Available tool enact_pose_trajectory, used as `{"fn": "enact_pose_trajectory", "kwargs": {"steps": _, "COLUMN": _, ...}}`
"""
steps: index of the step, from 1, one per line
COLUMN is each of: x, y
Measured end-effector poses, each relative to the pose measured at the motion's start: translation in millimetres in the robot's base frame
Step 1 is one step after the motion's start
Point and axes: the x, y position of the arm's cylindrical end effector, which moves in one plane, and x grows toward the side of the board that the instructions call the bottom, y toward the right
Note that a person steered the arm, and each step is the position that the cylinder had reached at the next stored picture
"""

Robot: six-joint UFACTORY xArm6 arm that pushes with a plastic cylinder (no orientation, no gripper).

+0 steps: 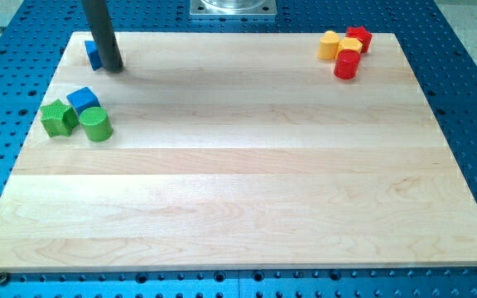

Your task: Move the green star diagonally to the green circle

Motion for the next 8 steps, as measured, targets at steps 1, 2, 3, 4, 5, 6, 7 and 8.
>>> {"fn": "enact_pose_trajectory", "kwargs": {"steps": 1, "x": 11, "y": 43}}
{"fn": "enact_pose_trajectory", "kwargs": {"steps": 2, "x": -27, "y": 142}}
{"fn": "enact_pose_trajectory", "kwargs": {"steps": 3, "x": -69, "y": 230}}
{"fn": "enact_pose_trajectory", "kwargs": {"steps": 4, "x": -89, "y": 309}}
{"fn": "enact_pose_trajectory", "kwargs": {"steps": 5, "x": -32, "y": 238}}
{"fn": "enact_pose_trajectory", "kwargs": {"steps": 6, "x": 109, "y": 179}}
{"fn": "enact_pose_trajectory", "kwargs": {"steps": 7, "x": 209, "y": 38}}
{"fn": "enact_pose_trajectory", "kwargs": {"steps": 8, "x": 215, "y": -99}}
